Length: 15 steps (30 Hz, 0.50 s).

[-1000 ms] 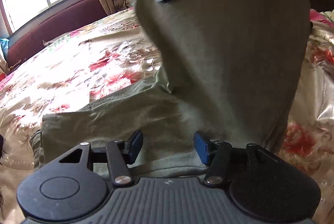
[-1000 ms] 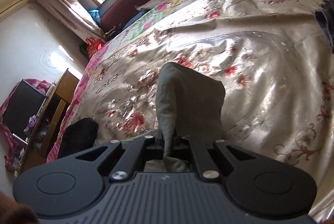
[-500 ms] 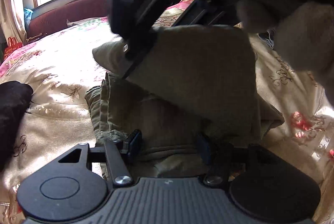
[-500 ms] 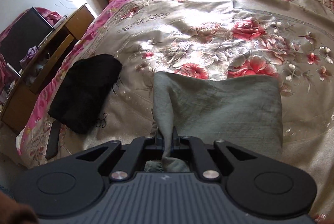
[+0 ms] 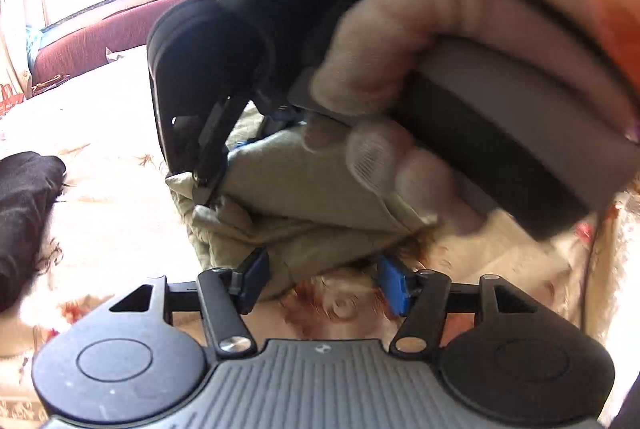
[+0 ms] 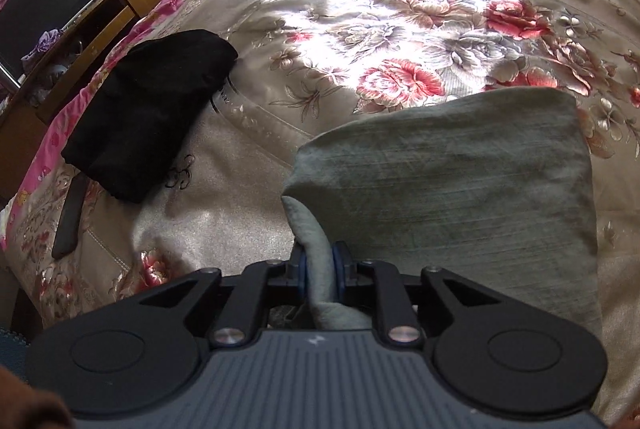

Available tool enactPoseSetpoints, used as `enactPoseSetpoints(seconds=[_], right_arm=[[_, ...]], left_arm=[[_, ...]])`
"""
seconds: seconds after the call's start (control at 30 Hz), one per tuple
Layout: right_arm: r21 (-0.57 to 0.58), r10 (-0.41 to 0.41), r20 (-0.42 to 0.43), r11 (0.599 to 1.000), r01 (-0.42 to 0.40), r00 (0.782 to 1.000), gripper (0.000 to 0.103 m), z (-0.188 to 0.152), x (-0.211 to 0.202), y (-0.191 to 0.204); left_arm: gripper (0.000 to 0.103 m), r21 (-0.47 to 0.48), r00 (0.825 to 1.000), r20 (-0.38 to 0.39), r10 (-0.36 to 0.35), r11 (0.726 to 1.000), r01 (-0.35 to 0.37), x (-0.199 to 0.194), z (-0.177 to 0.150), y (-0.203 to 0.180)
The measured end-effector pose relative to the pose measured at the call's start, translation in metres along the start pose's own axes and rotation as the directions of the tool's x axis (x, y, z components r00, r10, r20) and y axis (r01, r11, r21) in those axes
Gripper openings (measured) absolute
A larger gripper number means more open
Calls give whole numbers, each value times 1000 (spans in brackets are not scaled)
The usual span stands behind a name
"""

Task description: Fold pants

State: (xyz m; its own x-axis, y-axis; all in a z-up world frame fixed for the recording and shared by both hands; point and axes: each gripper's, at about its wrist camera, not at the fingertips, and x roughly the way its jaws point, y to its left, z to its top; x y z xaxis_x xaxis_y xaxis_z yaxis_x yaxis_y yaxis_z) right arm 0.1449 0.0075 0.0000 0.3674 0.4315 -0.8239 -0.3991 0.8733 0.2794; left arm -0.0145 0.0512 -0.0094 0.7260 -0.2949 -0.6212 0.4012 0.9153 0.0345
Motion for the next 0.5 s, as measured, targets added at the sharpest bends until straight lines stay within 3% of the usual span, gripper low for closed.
enactPoseSetpoints(seconds=[0.2, 0.37, 0.43, 0.5], right_arm=[[140, 35, 89, 989, -47, 995, 8, 14, -18, -12], [300, 43, 203, 948, -104, 978, 9, 30, -35, -18], [334, 14, 197, 939, -80, 980, 14, 34, -25, -16], [324, 42, 152, 942, -90, 987, 14, 35, -9, -13]], left_arm=[[74, -5, 1000, 27, -11, 1000, 11, -8, -5, -1], [74, -8, 999, 39, -22, 1000, 22, -8, -9, 3], [74, -6, 999, 41, -25, 1000, 25, -7, -9, 4], [74, -1, 999, 48, -26, 1000, 26, -17, -13, 6]])
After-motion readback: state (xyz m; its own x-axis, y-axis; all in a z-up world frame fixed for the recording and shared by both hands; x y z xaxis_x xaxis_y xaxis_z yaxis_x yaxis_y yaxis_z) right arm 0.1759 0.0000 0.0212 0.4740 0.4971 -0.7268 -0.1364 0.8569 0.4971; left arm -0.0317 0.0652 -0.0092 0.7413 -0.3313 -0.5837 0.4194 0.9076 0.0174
